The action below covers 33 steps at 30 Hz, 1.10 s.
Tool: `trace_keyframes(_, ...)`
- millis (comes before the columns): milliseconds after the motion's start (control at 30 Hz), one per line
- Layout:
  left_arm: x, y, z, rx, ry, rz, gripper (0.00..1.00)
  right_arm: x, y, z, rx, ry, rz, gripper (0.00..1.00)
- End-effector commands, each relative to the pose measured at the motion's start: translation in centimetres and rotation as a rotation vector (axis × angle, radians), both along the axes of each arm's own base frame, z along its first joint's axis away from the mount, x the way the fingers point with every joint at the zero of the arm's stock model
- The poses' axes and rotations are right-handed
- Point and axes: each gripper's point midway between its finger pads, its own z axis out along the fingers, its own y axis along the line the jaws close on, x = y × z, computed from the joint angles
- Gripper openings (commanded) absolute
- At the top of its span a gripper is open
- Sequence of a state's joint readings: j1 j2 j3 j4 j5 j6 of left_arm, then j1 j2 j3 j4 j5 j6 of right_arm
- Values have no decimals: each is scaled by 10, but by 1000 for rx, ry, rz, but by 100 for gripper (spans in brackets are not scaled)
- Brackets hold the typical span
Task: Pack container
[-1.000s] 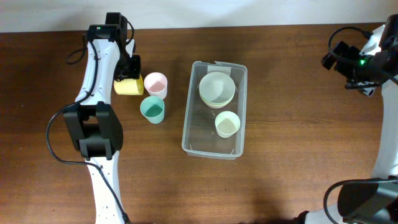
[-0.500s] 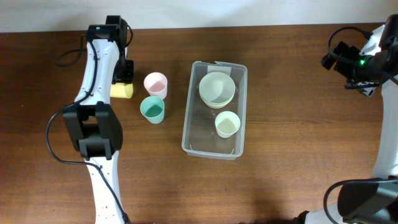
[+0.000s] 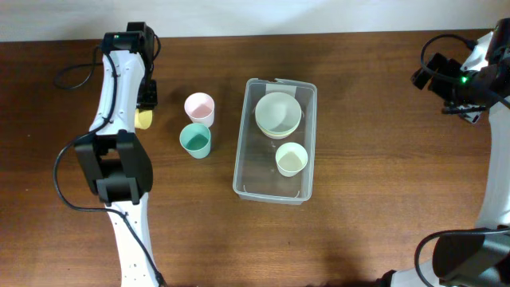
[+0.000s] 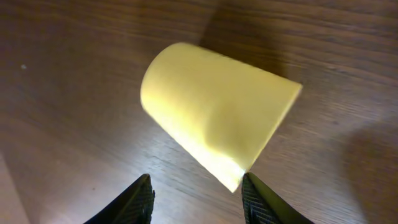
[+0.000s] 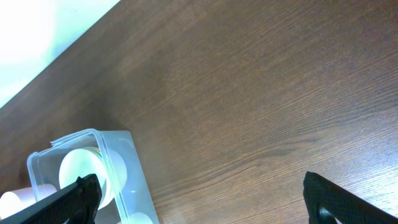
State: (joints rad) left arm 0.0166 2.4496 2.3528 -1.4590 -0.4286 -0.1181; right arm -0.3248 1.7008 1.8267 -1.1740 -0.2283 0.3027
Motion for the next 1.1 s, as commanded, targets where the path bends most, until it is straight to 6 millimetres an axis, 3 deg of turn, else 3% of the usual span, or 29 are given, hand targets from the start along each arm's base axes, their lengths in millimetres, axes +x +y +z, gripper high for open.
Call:
trace_keyframes(0, -5, 21, 18, 52, -37, 67, 48, 1, -2, 0, -9, -2, 1, 99)
trace_keyframes(333, -8, 37, 20, 103, -42, 114, 45, 1, -2, 0, -9, -2, 1, 99)
trace_keyframes(700, -19, 34, 19, 94, 13, 104, 45, 1, -2, 0, -9, -2, 1, 99)
trace_keyframes(900, -25, 25, 16, 61, 44, 95, 44, 1, -2, 0, -9, -2, 1, 99)
trace_keyframes(1067, -16, -6, 16, 63, 55, -23, 44, 1, -2, 0, -8, -2, 1, 99)
